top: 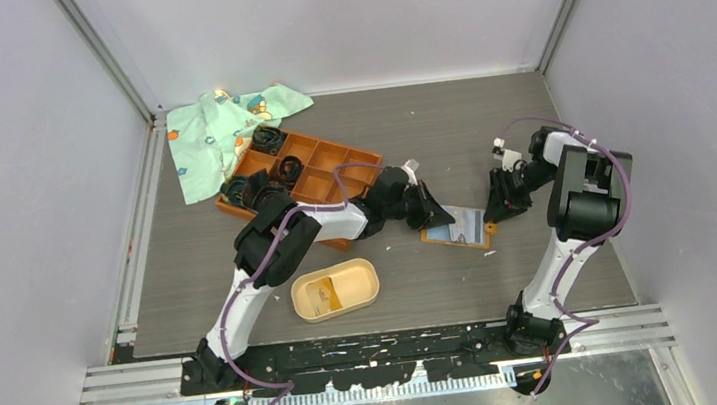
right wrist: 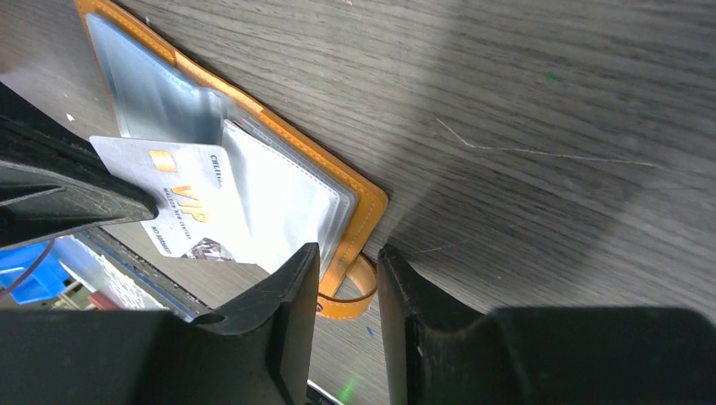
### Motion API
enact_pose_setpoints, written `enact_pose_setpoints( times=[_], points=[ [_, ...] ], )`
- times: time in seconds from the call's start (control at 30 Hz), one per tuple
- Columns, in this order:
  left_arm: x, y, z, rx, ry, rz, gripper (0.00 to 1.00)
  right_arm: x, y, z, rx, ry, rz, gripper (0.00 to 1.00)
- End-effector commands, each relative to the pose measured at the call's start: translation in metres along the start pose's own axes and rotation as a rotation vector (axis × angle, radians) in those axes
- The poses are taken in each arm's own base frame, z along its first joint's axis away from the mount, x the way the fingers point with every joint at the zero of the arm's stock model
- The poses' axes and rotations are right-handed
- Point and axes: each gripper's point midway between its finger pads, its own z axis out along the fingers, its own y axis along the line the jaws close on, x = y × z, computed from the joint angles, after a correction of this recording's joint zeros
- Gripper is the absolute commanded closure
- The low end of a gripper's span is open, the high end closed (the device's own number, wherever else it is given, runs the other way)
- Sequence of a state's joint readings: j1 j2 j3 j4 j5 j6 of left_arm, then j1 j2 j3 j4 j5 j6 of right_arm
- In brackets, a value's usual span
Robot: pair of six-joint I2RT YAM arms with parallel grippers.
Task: Put the credit cards into the card holder
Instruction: Insert the credit card into the card holder.
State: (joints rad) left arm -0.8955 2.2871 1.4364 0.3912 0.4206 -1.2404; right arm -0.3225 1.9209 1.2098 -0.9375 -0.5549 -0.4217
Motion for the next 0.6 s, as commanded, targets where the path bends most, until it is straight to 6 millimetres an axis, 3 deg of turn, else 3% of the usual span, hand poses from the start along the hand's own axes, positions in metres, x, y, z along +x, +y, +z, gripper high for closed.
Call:
enact_pose_setpoints(
  times=[0.0, 0.3, 0.57],
  points=[
    [-0.004, -0.018, 0.003, 0.077, 0.015, 0.071, 1.0, -0.008, 0.005, -0.001, -0.034, -0.008, -0.021, 0.63],
    [0.001, 0.0, 0.003, 0.021, 0.047, 0.044, 1.0, -0.01, 0.005, 0.001, -0.035, -0.001, -0.026, 0.63],
    [0.002, 0.0, 0.005, 0.039, 0.055, 0.043, 1.0, -0.015, 0.011, 0.005, -0.039, 0.011, -0.059, 0.63]
  ],
)
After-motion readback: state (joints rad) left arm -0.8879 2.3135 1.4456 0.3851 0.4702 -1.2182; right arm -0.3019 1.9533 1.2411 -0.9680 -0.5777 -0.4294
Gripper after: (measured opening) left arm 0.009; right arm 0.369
